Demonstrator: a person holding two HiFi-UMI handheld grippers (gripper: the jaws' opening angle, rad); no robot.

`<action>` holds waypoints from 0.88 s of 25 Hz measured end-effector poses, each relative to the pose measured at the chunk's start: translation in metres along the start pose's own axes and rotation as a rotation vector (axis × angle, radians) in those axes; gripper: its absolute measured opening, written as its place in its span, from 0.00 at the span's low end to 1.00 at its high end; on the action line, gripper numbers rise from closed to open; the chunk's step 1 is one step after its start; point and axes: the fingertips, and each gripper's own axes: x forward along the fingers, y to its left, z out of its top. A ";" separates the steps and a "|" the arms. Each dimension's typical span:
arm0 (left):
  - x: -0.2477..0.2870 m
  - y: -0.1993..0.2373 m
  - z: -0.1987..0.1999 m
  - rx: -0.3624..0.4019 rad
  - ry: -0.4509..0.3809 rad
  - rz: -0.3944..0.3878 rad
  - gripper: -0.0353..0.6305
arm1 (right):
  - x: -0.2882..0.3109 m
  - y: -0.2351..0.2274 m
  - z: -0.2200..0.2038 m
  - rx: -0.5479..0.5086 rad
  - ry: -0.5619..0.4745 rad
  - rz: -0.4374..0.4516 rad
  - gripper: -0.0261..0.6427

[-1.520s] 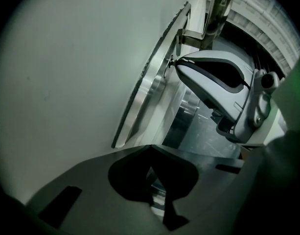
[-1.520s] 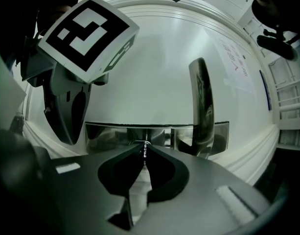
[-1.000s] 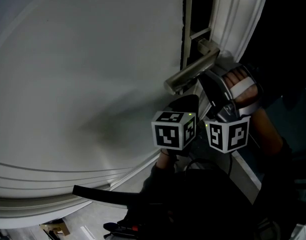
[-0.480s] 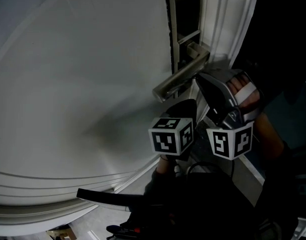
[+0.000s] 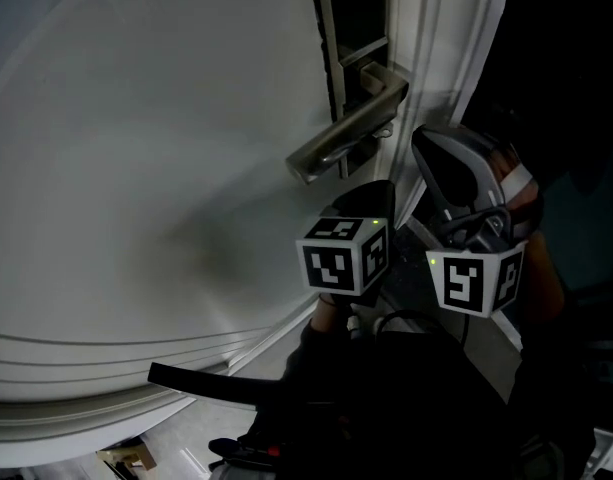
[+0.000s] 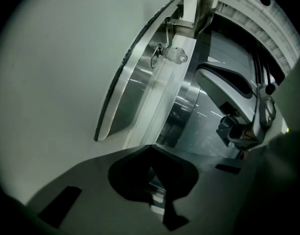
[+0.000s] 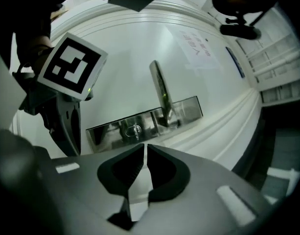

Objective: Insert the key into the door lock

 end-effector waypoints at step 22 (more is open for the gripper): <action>0.025 -0.025 -0.007 0.004 -0.078 -0.105 0.05 | -0.047 0.045 -0.092 1.021 0.105 -0.069 0.04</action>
